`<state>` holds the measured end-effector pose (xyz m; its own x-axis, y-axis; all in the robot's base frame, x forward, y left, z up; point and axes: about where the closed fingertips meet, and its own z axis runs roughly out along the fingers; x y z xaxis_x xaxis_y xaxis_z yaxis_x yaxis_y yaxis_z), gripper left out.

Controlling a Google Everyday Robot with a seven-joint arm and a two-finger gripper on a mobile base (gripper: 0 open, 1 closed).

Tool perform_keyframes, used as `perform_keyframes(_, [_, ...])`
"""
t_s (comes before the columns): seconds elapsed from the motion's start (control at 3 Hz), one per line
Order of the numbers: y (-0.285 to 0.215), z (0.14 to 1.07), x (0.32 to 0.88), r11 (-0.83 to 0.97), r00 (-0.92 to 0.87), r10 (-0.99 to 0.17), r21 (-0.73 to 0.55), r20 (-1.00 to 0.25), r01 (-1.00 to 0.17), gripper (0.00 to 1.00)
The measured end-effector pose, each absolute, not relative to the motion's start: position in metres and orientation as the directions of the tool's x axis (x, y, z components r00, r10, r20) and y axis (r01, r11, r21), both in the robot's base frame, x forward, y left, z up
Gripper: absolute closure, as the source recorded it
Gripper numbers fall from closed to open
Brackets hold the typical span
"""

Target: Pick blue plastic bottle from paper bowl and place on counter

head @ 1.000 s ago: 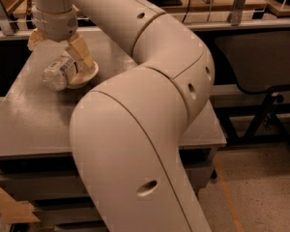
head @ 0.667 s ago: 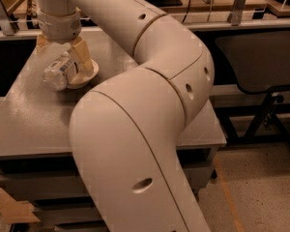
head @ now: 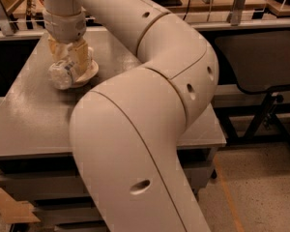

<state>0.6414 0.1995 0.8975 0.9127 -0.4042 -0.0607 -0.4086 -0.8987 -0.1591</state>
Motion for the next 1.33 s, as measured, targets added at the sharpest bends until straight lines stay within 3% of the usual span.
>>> perform_keyframes(0.33, [0.190,0.911,0.639,-0.891,0.907,-0.418,-0.172,-0.052,-0.421,0.88])
perform_keyframes(0.67, [0.169,0.936,0.639,-0.865,0.886,-0.464,-0.205,-0.020,-0.458,1.00])
perform_keyframes(1.33, [0.099,0.946,0.646,-0.765,0.786,-0.618,-0.217,-0.014,-0.606,1.00])
